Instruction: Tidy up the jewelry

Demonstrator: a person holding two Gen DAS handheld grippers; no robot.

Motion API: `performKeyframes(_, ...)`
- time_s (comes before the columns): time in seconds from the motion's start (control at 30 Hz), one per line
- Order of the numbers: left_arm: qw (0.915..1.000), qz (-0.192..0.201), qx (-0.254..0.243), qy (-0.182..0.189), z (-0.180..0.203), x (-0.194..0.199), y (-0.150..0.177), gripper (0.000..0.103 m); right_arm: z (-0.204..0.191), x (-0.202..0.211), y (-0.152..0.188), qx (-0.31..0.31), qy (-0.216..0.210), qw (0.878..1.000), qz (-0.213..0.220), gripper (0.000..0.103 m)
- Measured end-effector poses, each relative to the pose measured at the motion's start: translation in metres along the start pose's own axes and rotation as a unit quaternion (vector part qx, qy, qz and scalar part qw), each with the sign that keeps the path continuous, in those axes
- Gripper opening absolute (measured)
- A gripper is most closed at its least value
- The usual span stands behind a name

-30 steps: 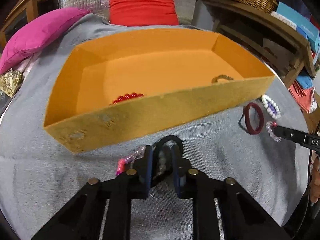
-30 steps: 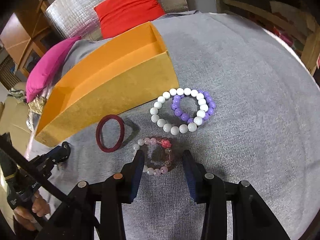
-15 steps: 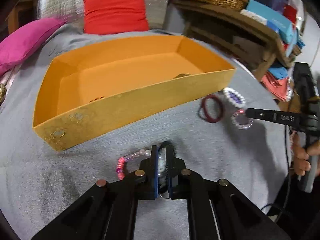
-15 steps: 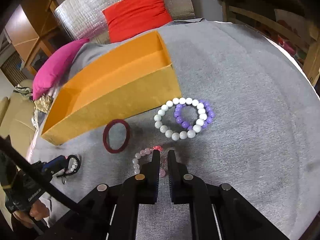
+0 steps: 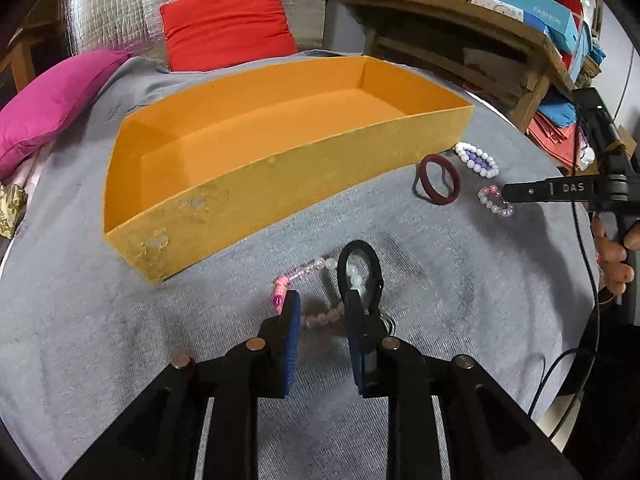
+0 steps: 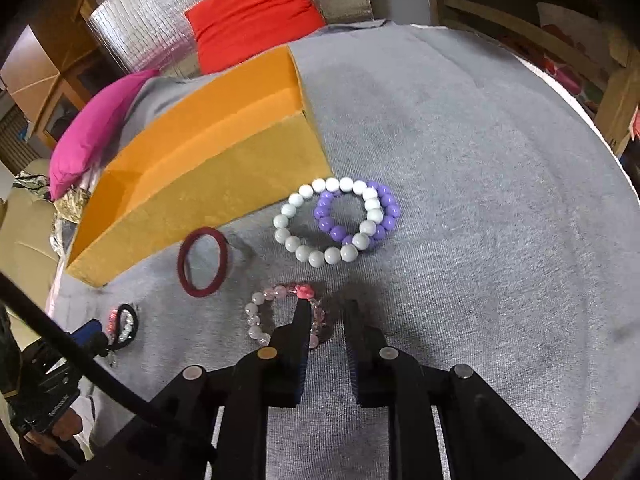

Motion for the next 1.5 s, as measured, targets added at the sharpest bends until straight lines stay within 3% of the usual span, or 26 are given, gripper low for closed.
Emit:
performKeyframes(0.33,0.9996,-0.006,0.002,0.029,0.012,-0.008,-0.005,0.023,-0.027,-0.007,0.013,0.062,0.022,0.998,0.023,0.017)
performKeyframes(0.4,0.9994,-0.008,0.01,0.032,0.012,-0.011,-0.007,0.024,-0.031,-0.008,0.014,0.067,0.021,0.997,0.025,0.01)
performKeyframes(0.53,0.9989,-0.012,0.026,0.036,0.009,-0.017,-0.011,0.034,-0.038,-0.005,0.017,0.075,0.014,0.997,0.03,0.009)
performKeyframes(0.77,0.9989,-0.007,0.028,0.037,0.013,-0.025,-0.02,0.034,-0.04,0.001,0.013,0.067,-0.003,0.997,0.035,0.009)
performKeyframes(1.0,0.9993,0.001,-0.01,0.037,0.029,-0.025,-0.024,0.012,-0.033,0.007,0.011,0.057,-0.014,0.998,0.033,0.009)
performKeyframes(1.2,0.9989,0.004,-0.022,0.04,0.034,-0.025,-0.025,0.01,-0.025,0.003,0.007,0.026,-0.027,0.999,0.007,0.011)
performKeyframes(1.3,0.9989,0.007,-0.022,0.04,0.036,-0.025,-0.027,0.008,-0.021,0.0,0.007,0.014,-0.023,1.0,-0.002,0.025)
performKeyframes(1.5,0.9987,0.026,-0.012,0.043,0.034,-0.019,-0.033,0.007,-0.031,-0.008,0.011,0.036,-0.004,0.999,0.0,0.028)
Point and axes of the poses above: each gripper's, at about its wrist camera, not at the fingertips, and x roughly against the way its jaws point, z to its right, y to its underside, the point moved 6 cm from there along -x, roughly the way its jaws point, and after that the axes turned 14 degrees about -x, right-handed, at the moved point
